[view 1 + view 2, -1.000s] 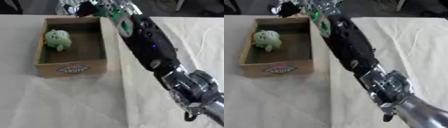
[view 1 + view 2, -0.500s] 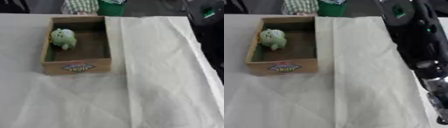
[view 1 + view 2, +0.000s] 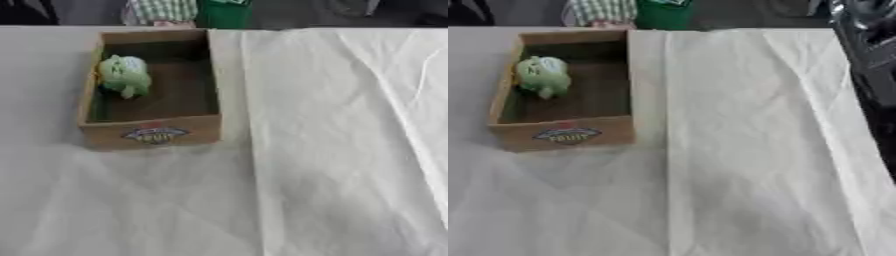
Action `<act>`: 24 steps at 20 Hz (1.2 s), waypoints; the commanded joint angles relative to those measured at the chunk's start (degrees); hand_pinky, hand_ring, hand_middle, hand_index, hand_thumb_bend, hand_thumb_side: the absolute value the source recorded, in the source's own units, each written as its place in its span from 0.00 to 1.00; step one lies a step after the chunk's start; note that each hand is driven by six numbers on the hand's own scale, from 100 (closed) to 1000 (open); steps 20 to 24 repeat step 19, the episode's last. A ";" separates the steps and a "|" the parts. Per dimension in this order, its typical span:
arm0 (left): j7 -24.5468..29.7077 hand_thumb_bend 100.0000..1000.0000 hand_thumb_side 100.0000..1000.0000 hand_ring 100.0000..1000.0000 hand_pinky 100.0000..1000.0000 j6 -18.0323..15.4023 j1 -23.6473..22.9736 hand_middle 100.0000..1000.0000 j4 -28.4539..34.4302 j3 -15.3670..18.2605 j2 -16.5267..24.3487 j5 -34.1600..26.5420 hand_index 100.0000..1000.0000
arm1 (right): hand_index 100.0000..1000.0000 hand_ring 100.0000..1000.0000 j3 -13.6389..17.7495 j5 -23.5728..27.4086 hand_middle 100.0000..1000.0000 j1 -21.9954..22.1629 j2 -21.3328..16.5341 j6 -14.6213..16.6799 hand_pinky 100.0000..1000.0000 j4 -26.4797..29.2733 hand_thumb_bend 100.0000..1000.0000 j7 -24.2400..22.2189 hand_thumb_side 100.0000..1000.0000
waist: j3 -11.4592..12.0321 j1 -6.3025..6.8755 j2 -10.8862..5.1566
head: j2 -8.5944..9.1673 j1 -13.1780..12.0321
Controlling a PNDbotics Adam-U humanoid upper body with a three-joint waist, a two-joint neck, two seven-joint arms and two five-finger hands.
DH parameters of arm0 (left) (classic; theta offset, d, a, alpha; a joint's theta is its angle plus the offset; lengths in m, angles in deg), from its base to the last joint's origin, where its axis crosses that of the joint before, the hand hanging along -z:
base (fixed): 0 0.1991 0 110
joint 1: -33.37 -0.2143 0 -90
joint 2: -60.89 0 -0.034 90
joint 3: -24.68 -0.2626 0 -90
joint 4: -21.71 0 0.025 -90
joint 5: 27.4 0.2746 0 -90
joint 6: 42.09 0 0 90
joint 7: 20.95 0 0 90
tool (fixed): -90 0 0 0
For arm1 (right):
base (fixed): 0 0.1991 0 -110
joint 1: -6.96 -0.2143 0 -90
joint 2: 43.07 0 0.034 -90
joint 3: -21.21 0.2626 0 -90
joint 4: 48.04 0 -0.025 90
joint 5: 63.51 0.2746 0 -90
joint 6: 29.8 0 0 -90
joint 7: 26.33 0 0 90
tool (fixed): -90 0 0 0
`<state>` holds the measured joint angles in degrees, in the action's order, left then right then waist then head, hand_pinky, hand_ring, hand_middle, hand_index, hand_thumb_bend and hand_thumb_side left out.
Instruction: Pick up objects on the table and place them in the box.
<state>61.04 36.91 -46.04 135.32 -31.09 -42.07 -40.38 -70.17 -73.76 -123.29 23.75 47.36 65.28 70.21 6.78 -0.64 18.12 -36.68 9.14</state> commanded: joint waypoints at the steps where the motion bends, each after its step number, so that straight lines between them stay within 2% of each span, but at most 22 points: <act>1: -0.34 0.00 0.55 0.46 0.74 -0.27 0.14 0.47 0.98 0.72 0.80 0.44 0.67 | 0.88 0.73 2.16 5.21 0.67 2.40 -3.57 4.49 0.86 1.27 0.00 6.11 0.79 | -0.19 0.26 -0.69 | 0.54 -0.67; 4: -0.50 0.00 0.56 0.46 0.74 -0.42 0.06 0.47 0.98 0.90 0.73 0.50 0.67 | 0.93 0.77 2.92 10.48 0.75 7.42 -5.08 10.09 0.88 1.27 0.00 10.09 0.77 | -0.48 0.54 -0.40 | 0.59 -1.36; 6: -0.61 0.00 0.55 0.46 0.74 -0.57 0.04 0.47 0.98 1.00 0.75 0.54 0.67 | 0.94 0.78 3.26 13.95 0.78 11.44 -5.51 16.35 0.88 1.27 0.00 10.14 0.72 | -0.62 0.77 -0.23 | 0.61 -1.91; 8: -0.78 0.00 0.56 0.46 0.74 -0.69 0.05 0.47 0.98 1.11 0.72 0.56 0.67 | 0.94 0.78 3.71 18.41 0.78 15.57 -5.03 21.40 0.89 1.27 0.00 8.31 0.69 | -0.84 0.99 -0.06 | 0.73 -2.41; 11: -0.89 0.00 0.56 0.46 0.74 -0.84 -0.09 0.47 0.98 1.22 0.52 0.59 0.67 | 0.88 0.75 6.28 22.74 0.73 19.76 -3.18 26.48 0.87 1.27 0.00 8.52 0.58 | -1.26 1.40 0.29 | 1.15 -3.09; 13: -0.91 0.00 0.56 0.46 0.74 -0.94 -0.19 0.47 0.98 1.27 0.33 0.52 0.67 | 0.86 0.74 7.77 23.28 0.71 21.80 -1.51 29.52 0.87 1.27 0.00 10.78 0.61 | -1.43 1.68 0.54 | 1.22 -3.25; 16: -0.91 0.00 0.56 0.46 0.74 -1.09 -0.48 0.47 0.98 1.34 0.08 0.49 0.67 | 0.85 0.74 8.53 22.25 0.70 24.84 0.90 31.03 0.87 1.27 0.00 12.52 0.63 | -1.32 2.18 0.81 | 1.38 -3.45; 19: -0.95 0.00 0.56 0.46 0.74 -1.35 -0.57 0.47 0.98 1.40 0.02 0.46 0.68 | 0.82 0.72 8.82 20.67 0.67 27.32 3.13 30.15 0.87 1.27 0.00 12.27 0.62 | -1.29 2.47 0.94 | 1.46 -3.49; 24: -0.95 0.00 0.56 0.46 0.74 -1.35 -0.57 0.47 0.98 1.40 0.02 0.46 0.68 | 0.82 0.72 8.82 20.67 0.67 27.32 3.13 30.15 0.87 1.27 0.00 12.27 0.62 | -1.29 2.47 0.94 | 1.46 -3.49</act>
